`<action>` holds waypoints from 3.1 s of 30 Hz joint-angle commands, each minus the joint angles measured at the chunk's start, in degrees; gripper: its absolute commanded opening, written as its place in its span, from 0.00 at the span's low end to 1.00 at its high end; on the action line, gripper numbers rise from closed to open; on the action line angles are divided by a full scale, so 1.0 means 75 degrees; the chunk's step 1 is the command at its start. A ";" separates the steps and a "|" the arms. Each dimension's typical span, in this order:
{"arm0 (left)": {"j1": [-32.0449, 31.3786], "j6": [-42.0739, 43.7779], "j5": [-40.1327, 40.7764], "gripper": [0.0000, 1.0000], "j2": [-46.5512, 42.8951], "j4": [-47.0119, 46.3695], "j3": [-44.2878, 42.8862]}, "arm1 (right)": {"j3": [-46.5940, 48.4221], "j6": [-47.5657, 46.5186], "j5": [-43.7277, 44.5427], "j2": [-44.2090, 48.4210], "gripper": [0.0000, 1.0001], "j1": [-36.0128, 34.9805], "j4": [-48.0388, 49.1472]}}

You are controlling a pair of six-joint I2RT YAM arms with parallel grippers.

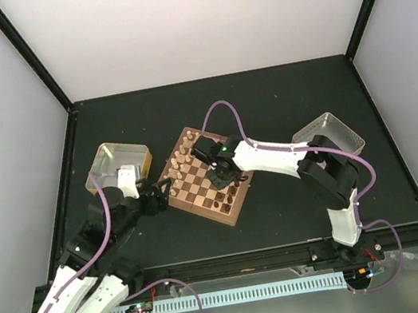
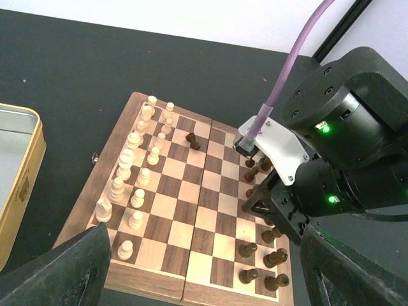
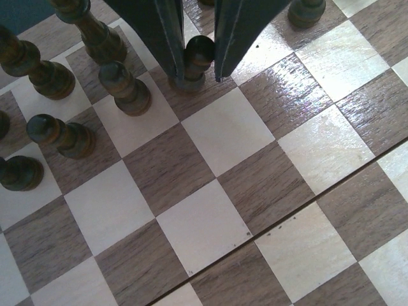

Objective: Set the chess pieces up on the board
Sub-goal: Place the chess piece on the chessboard, then pick up the chess piece from the chessboard, then place the chess piece on the chessboard.

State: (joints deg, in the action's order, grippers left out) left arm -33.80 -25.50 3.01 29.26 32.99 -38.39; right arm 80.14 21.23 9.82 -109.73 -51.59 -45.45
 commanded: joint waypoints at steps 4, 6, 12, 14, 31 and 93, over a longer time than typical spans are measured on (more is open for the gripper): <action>0.0022 0.0155 0.0034 0.83 0.0093 -0.0010 -0.0131 | 0.0191 -0.0071 -0.0027 -0.0005 0.20 0.0047 -0.0055; 0.0023 0.0152 0.0046 0.83 0.0113 -0.0006 -0.0131 | 0.0201 -0.0079 -0.0073 0.0054 0.20 0.0051 -0.0073; 0.0025 0.0152 0.0062 0.84 0.0159 -0.0028 -0.0124 | 0.0235 -0.0068 -0.0045 0.0185 0.22 0.0049 -0.0115; 0.0022 0.0152 0.0068 0.84 0.0157 -0.0028 -0.0131 | 0.0267 -0.0046 -0.0033 0.0258 0.24 0.0047 -0.0110; 0.0026 0.0007 0.0390 0.85 -0.0291 0.0166 -0.0474 | 0.0886 0.0677 0.0796 -0.0378 0.45 0.0530 0.2258; 0.0403 -0.3208 -0.3417 0.86 0.1748 -0.2812 0.0108 | -0.3409 -0.3035 -0.5342 0.4132 0.02 0.0837 0.6003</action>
State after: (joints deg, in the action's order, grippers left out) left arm -31.88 -44.21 -14.79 40.64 19.73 -38.11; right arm 56.77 1.63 -16.91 -83.35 -44.99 -6.33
